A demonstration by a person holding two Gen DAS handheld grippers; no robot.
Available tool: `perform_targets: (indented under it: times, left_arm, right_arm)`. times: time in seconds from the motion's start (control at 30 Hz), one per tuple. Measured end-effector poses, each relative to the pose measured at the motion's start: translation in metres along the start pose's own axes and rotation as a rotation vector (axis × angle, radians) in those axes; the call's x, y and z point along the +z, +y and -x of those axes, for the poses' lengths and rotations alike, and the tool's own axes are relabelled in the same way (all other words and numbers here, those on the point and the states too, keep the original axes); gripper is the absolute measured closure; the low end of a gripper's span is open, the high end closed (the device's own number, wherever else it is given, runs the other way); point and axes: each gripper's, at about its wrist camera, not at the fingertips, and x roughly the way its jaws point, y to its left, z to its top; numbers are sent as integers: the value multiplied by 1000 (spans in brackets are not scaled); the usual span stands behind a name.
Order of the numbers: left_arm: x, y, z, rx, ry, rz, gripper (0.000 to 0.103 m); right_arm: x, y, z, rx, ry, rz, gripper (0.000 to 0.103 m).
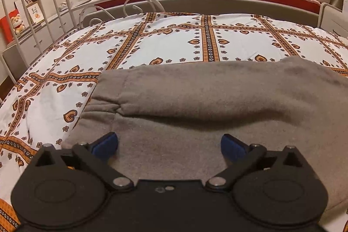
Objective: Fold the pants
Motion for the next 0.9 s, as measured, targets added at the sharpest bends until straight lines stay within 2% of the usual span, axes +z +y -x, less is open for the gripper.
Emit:
perform_targets:
  times: [0.03, 0.07, 0.13, 0.2, 0.27, 0.33, 0.4, 0.47, 0.63, 0.7, 0.73, 0.77, 0.83, 0.9]
  left_arm:
    - [0, -1, 0, 4, 1, -3, 7]
    - [0, -1, 0, 6, 1, -6, 7]
    - [-1, -2, 0, 8, -1, -15, 7]
    - [-2, -2, 0, 7, -2, -19, 7]
    - [-2, -3, 0, 10, -3, -21, 7]
    - [-2, -3, 0, 13, -3, -26, 7]
    - [-3, -4, -1, 16, -4, -32, 7]
    - [-3, -5, -1, 19, -3, -32, 6]
    - [-1, -7, -1, 34, 6, -26, 6]
    - [0, -9, -1, 42, 9, -30, 6]
    - [1, -9, 0, 47, 9, -28, 7]
    - [3, -9, 2, 50, 2, -16, 8]
    - [6, -6, 12, 26, -30, 42, 9]
    - [10, -6, 19, -8, -56, 92, 9]
  right_arm:
    - [0, -3, -1, 1, -2, -11, 56]
    - [-1, -4, 0, 8, -9, -16, 63]
    - [0, -4, -1, 41, -5, -18, 65]
    - [0, -3, -5, 24, 2, -3, 71]
    - [-1, -9, -18, 0, 38, -34, 71]
    - [-2, -17, -24, 40, 52, -112, 70]
    - [-3, -22, -26, 62, 46, -142, 70]
    - [-5, -25, -34, 110, 77, -165, 70]
    - [-4, -23, -44, 135, 83, -124, 71]
    - [-2, -18, -44, 122, 78, -81, 90]
    - [-1, -14, -43, 110, 78, -42, 90]
    - [-1, -10, -40, 110, 65, -32, 90]
    - [-1, 2, -21, 215, -8, -16, 91]
    - [-1, 20, -5, 277, -81, 69, 91]
